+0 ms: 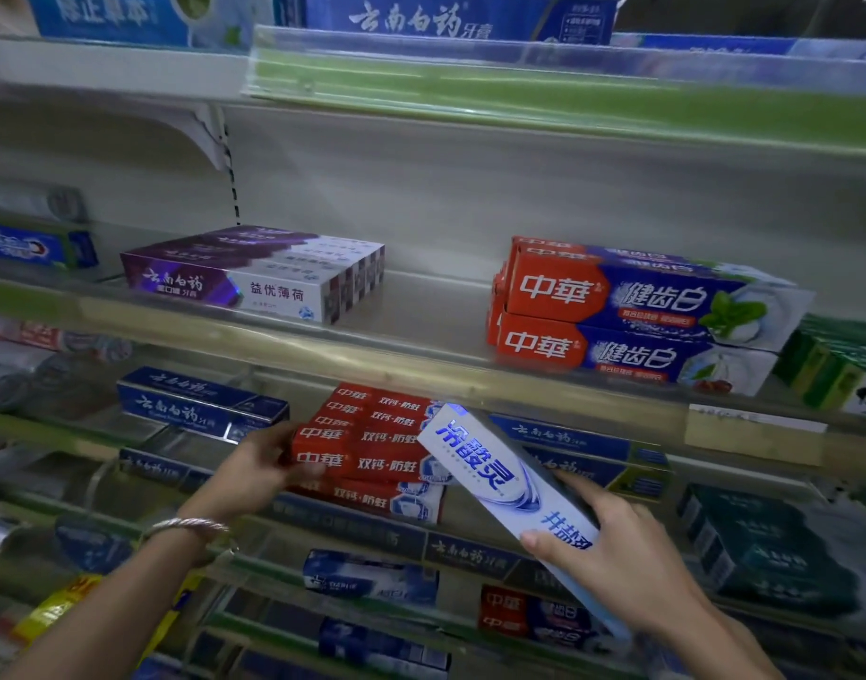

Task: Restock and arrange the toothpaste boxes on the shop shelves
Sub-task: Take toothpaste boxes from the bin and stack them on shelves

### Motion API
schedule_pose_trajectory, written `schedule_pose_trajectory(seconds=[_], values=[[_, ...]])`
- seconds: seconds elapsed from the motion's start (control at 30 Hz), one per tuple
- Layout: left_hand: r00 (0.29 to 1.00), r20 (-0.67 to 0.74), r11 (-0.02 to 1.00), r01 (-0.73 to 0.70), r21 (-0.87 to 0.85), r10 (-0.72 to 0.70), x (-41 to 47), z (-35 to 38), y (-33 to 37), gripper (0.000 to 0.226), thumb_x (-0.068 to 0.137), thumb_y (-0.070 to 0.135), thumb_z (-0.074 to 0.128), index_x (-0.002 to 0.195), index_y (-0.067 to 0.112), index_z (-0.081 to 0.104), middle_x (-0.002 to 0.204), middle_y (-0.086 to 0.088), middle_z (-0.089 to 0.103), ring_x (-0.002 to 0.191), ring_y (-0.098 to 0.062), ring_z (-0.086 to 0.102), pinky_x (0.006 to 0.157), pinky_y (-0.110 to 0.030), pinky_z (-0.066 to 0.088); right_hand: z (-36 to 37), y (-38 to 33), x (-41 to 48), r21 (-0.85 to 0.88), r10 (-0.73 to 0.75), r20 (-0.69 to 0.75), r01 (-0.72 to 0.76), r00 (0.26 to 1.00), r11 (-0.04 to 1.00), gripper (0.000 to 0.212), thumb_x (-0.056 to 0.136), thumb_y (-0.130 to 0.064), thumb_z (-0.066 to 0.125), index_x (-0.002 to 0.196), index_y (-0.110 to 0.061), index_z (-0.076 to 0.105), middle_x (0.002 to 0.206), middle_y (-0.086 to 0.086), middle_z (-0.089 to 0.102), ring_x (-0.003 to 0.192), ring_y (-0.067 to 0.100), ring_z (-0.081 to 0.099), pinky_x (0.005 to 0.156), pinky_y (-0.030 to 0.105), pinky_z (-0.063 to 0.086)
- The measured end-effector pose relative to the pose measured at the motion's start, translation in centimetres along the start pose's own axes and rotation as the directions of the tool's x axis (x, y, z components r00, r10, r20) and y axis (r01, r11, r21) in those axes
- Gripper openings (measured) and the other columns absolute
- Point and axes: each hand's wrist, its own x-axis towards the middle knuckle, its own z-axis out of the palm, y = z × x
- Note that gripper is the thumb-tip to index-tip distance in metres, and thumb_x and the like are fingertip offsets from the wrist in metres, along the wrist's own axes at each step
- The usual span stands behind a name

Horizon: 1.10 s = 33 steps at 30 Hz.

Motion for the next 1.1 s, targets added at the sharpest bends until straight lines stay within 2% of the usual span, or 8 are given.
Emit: schedule_pose_trajectory(seconds=[0.13, 0.27, 0.33, 0.47, 0.6, 0.87, 0.93, 1.1], values=[[1.0, 0.015, 0.999, 0.002, 0.054, -0.003, 0.3, -0.6, -0.2, 0.042, 0.077, 0.018, 0.073, 0.11, 0.033, 0.049, 0.099, 0.009, 0.065, 0.088, -0.006, 0.064, 0.068, -0.02, 0.048, -0.6, 1.0, -0.8, 0.007, 0.03, -0.023, -0.03, 0.999, 1.0, 0.066, 0.072, -0.064, 0.065, 0.131, -0.041, 0.046, 0.092, -0.025, 0.058, 0.086, 0.003, 0.061, 0.073, 0.023, 0.051], [1.0, 0.009, 0.997, 0.013, 0.08, -0.014, 0.9, -1.5, -0.7, 0.047, 0.076, 0.021, 0.074, 0.118, 0.027, 0.054, 0.105, 0.0, 0.067, 0.092, -0.014, 0.066, 0.07, -0.025, 0.049, -0.7, 2.1, -1.3, 0.017, 0.042, -0.038, -0.041, 0.998, 0.999, 0.072, 0.066, -0.071, 0.061, 0.13, -0.041, 0.047, 0.103, -0.025, 0.063, 0.093, 0.003, 0.063, 0.077, 0.027, 0.053], [1.0, 0.008, 0.996, 0.005, 0.09, -0.006, 1.1, -1.8, -1.0, 0.046, 0.078, 0.019, 0.073, 0.119, 0.024, 0.053, 0.107, -0.002, 0.065, 0.092, -0.013, 0.065, 0.068, -0.023, 0.049, -0.7, 2.3, -1.3, 0.018, 0.052, -0.034, -0.051, 0.998, 0.999, 0.07, 0.069, -0.068, 0.063, 0.13, -0.039, 0.047, 0.1, -0.023, 0.062, 0.091, 0.003, 0.063, 0.077, 0.026, 0.052], [0.999, 0.003, 0.992, -0.054, 0.115, 0.054, 1.2, -1.4, -0.8, 0.046, 0.08, 0.015, 0.071, 0.108, 0.042, 0.046, 0.104, 0.005, 0.058, 0.091, -0.01, 0.06, 0.065, -0.02, 0.048, -0.7, 2.1, -1.4, 0.02, 0.049, -0.041, -0.048, 0.998, 0.999, 0.067, 0.071, -0.063, 0.066, 0.13, -0.035, 0.048, 0.1, -0.024, 0.06, 0.089, 0.002, 0.062, 0.074, 0.024, 0.052], [0.998, -0.019, 0.994, -0.05, 0.097, 0.052, 1.2, -1.3, -1.0, 0.053, 0.083, 0.011, 0.069, 0.122, 0.033, 0.041, 0.106, 0.007, 0.055, 0.088, -0.012, 0.062, 0.062, -0.02, 0.049, -1.0, 1.9, -1.0, -0.011, 0.02, -0.056, -0.021, 0.998, 1.0, 0.075, 0.067, -0.072, 0.059, 0.131, -0.035, 0.047, 0.105, -0.019, 0.066, 0.087, 0.003, 0.063, 0.073, 0.026, 0.053], [0.998, -0.042, 0.998, -0.04, 0.058, 0.042, 1.6, -2.1, -2.1, 0.06, 0.085, 0.009, 0.065, 0.137, 0.023, 0.04, 0.112, 0.001, 0.058, 0.102, -0.019, 0.061, 0.072, -0.026, 0.051, -1.3, -0.3, -0.4, -0.043, -0.059, -0.046, 0.057, 0.997, 0.997, 0.064, 0.073, -0.066, 0.062, 0.129, -0.04, 0.045, 0.091, -0.017, 0.065, 0.079, 0.002, 0.061, 0.073, 0.026, 0.053], [0.998, -0.043, 0.998, -0.05, 0.034, 0.051, 1.8, -2.1, -2.5, 0.063, 0.085, 0.007, 0.065, 0.14, 0.021, 0.038, 0.113, 0.001, 0.059, 0.107, -0.023, 0.061, 0.076, -0.029, 0.052, -1.2, -0.6, -0.2, -0.046, -0.071, -0.04, 0.069, 0.997, 0.997, 0.066, 0.073, -0.066, 0.062, 0.131, -0.039, 0.044, 0.095, -0.016, 0.064, 0.081, 0.003, 0.061, 0.075, 0.027, 0.052], [0.998, -0.016, 0.997, -0.056, 0.053, 0.057, 1.4, -1.7, -2.5, 0.075, 0.083, 0.011, 0.069, 0.146, 0.024, 0.031, 0.127, -0.002, 0.055, 0.107, -0.018, 0.059, 0.081, -0.029, 0.05, -0.7, -1.2, 0.4, -0.081, -0.103, -0.038, 0.1, 0.994, 0.992, 0.07, 0.073, -0.069, 0.059, 0.134, -0.039, 0.04, 0.107, -0.017, 0.063, 0.09, 0.005, 0.061, 0.079, 0.026, 0.051]])
